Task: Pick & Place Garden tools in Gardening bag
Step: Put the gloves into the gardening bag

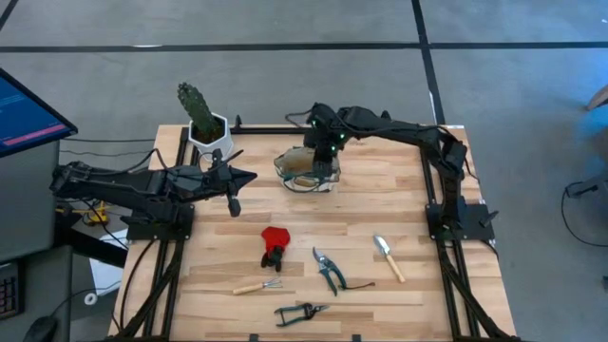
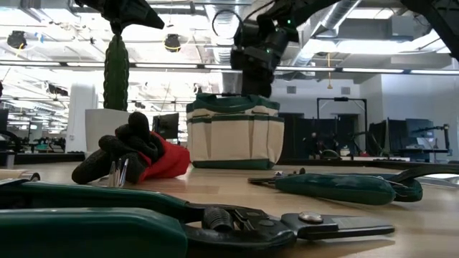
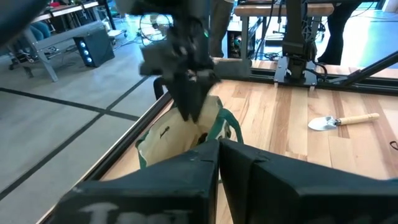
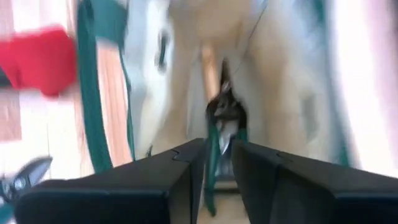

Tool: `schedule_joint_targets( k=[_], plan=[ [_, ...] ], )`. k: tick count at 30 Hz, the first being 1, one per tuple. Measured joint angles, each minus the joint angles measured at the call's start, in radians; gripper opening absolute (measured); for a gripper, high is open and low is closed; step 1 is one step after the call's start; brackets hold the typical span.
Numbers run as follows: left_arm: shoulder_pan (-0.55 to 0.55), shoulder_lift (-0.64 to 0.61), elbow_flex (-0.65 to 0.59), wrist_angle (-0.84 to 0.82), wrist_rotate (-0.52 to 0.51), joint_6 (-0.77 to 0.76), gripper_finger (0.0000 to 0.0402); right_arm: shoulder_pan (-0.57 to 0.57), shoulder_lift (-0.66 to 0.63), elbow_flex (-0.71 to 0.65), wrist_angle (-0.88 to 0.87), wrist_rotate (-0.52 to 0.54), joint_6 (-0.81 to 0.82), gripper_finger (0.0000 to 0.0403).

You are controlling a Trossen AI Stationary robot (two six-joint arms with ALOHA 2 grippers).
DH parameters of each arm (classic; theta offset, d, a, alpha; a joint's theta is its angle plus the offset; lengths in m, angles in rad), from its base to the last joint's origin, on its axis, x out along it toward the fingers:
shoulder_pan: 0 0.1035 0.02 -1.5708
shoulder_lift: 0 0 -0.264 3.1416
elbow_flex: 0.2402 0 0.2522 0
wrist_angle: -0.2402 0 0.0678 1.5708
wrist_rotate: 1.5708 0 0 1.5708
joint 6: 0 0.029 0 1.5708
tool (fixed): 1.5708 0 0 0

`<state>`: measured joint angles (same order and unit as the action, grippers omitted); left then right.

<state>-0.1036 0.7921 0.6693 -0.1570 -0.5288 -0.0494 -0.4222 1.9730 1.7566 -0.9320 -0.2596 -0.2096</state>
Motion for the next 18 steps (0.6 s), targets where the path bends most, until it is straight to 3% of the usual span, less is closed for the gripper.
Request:
schedule_joint_targets(
  k=[18],
  plan=[
    [0.000, 0.000, 0.000, 0.000, 0.000, -0.008, 0.0004, 0.004, 0.000, 0.414, -0.062, -0.001, 0.035, 0.0074]
  ],
)
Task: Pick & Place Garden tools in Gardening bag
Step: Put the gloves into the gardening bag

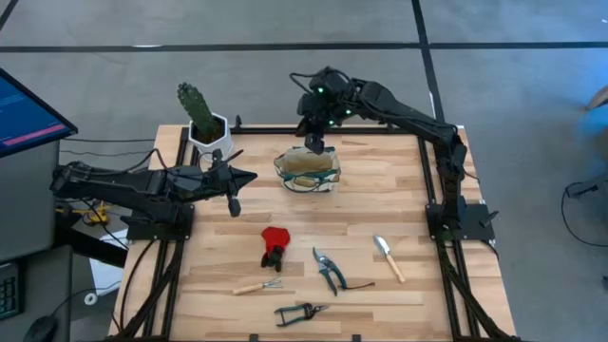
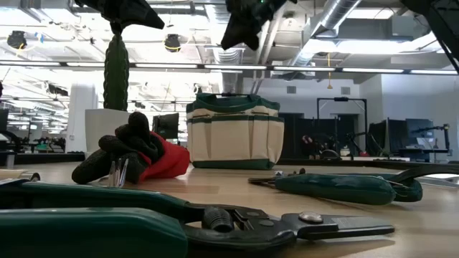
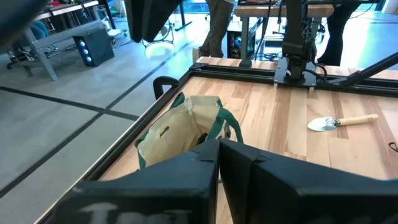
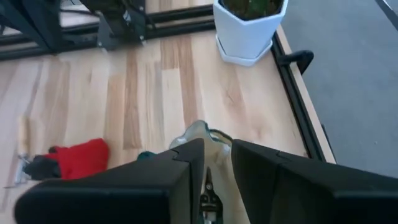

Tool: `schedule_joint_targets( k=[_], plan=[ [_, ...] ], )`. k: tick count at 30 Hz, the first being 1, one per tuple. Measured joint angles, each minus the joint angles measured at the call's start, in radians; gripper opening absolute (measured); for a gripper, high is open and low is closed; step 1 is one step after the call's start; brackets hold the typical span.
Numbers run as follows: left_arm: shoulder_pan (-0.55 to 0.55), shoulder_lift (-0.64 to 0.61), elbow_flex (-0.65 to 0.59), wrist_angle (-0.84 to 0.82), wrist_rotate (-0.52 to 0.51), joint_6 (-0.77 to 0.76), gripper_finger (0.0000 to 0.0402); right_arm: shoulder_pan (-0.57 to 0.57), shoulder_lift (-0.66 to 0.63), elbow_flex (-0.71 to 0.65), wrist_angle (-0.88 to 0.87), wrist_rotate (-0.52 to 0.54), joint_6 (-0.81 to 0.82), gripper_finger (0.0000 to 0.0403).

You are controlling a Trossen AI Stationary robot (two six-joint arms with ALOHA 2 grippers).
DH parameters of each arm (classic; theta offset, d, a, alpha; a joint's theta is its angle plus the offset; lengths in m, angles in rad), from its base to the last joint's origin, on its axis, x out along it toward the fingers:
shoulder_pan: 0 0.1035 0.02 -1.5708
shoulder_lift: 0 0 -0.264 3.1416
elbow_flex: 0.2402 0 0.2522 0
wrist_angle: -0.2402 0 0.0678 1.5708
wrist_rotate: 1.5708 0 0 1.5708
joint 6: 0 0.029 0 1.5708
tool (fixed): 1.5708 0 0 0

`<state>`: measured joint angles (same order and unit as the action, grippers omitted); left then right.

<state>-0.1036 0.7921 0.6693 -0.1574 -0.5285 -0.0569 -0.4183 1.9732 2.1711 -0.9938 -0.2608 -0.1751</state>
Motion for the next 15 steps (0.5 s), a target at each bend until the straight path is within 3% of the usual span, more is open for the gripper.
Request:
schedule_joint_targets(
  k=[15],
  plan=[
    [0.000, 0.000, 0.000, 0.000, -0.003, 0.000, 0.0004, 0.045, 0.001, 0.061, -0.171, 0.000, 0.029, 0.0075]
  ],
)
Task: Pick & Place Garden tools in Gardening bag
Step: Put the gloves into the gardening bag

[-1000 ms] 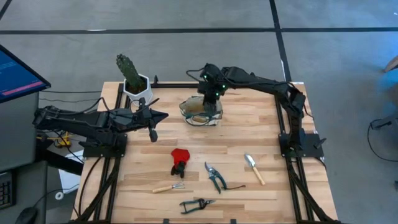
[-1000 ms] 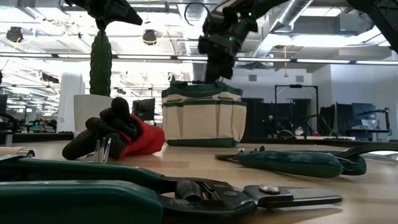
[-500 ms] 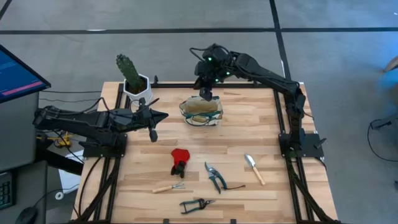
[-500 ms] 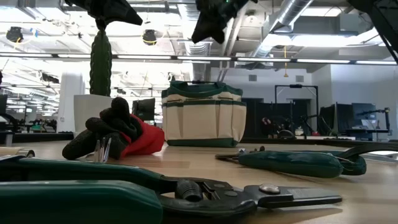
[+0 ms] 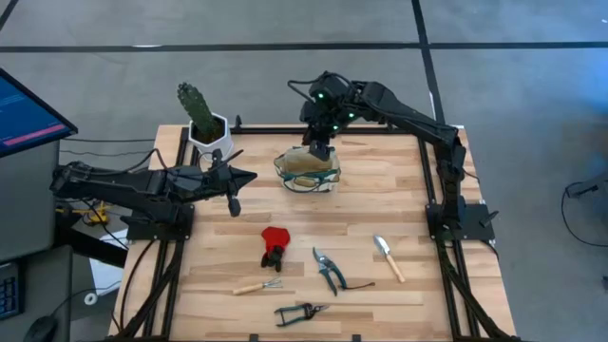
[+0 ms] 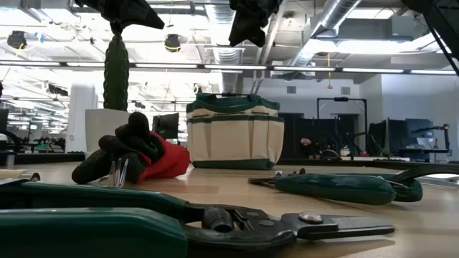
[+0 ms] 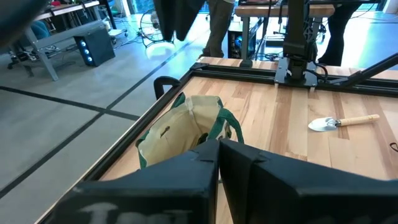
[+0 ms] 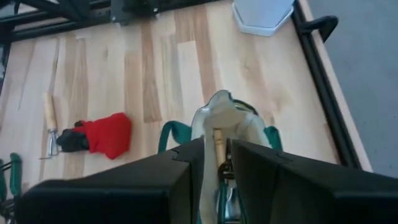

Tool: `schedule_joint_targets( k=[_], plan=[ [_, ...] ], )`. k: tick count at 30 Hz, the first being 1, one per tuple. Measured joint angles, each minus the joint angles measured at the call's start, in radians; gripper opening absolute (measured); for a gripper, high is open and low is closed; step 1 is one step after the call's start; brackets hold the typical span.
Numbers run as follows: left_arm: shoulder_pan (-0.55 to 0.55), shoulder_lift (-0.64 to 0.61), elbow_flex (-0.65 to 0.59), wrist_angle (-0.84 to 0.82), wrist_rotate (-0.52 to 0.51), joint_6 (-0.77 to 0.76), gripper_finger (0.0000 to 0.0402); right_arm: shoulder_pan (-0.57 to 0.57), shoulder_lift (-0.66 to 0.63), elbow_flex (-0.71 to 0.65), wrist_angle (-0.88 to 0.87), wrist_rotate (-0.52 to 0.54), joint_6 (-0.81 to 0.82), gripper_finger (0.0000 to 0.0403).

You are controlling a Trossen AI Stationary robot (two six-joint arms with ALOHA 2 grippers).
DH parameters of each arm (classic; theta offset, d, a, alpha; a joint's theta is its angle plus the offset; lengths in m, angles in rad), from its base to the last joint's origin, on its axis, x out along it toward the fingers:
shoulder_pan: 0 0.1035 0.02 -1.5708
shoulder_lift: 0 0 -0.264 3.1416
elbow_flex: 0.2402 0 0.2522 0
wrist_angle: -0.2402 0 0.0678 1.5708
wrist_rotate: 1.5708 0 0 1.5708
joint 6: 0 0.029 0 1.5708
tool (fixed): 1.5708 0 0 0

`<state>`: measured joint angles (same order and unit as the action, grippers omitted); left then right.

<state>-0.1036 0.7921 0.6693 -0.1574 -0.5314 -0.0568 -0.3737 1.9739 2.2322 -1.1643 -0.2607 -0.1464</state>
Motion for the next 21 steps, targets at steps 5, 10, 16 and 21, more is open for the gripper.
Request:
schedule_joint_targets(
  k=[5, 10, 16, 21],
  plan=[
    [0.000, 0.000, 0.000, 0.000, 0.000, 0.000, 0.0004, 0.047, 0.000, 0.000, -0.007, 0.000, 0.002, 0.0075],
    [0.000, 0.000, 0.000, 0.000, 0.001, 0.000, 0.0004, 0.095, 0.000, 0.000, -0.011, 0.000, 0.019, 0.0075],
    [0.000, 0.000, 0.000, 0.000, 0.001, 0.000, 0.0004, 0.157, 0.000, 0.000, -0.011, 0.046, 0.113, 0.0074],
    [0.000, 0.000, 0.000, -0.001, 0.001, 0.000, 0.0004, 0.227, 0.000, 0.000, -0.031, 0.175, 0.179, 0.0061]
  ],
)
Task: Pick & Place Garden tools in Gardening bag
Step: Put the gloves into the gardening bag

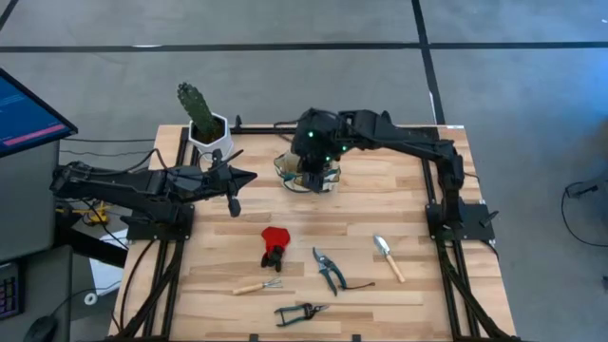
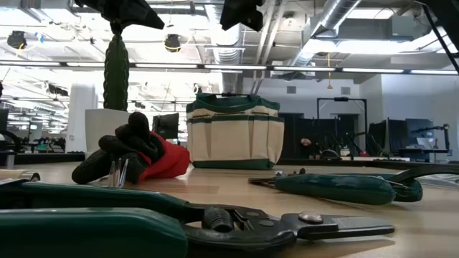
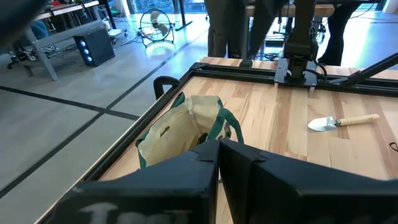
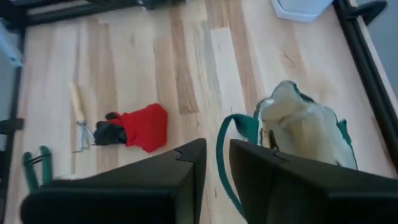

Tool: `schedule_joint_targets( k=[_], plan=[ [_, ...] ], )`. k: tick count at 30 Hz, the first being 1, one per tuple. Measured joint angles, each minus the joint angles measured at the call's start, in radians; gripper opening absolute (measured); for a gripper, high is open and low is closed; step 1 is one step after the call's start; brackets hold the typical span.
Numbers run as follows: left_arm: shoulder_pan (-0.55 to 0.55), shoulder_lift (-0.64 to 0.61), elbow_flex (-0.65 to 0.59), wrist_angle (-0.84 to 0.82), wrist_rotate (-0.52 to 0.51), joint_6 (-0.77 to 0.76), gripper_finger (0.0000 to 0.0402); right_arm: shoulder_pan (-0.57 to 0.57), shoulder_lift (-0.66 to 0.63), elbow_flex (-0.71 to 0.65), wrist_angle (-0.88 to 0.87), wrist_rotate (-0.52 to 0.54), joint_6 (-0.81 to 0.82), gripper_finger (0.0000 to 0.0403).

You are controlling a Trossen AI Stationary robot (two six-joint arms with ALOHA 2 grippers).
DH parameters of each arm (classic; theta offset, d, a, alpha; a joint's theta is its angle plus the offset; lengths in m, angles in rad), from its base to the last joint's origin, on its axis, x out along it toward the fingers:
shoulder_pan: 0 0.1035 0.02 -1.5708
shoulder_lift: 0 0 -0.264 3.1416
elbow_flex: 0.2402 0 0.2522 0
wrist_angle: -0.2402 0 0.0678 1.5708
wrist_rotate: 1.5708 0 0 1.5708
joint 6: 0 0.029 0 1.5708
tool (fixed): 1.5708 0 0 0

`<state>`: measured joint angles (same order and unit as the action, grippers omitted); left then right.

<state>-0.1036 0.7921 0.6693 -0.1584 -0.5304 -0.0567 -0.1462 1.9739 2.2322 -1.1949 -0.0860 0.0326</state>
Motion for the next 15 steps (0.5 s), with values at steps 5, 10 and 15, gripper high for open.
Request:
schedule_joint_targets(
  k=[5, 10, 15],
  plan=[
    [0.000, 0.000, 0.000, -0.034, 0.003, -0.001, 0.0004, 0.078, 0.000, 0.000, -0.071, 0.067, 0.062, 0.0048],
    [0.000, 0.000, -0.023, -0.046, 0.015, -0.005, 0.0004, 0.196, 0.000, 0.000, -0.072, 0.098, 0.069, 0.0036],
    [0.000, 0.000, -0.081, -0.041, 0.016, -0.094, 0.0004, 0.291, 0.000, 0.000, -0.060, 0.192, 0.074, 0.0018]
  ],
)
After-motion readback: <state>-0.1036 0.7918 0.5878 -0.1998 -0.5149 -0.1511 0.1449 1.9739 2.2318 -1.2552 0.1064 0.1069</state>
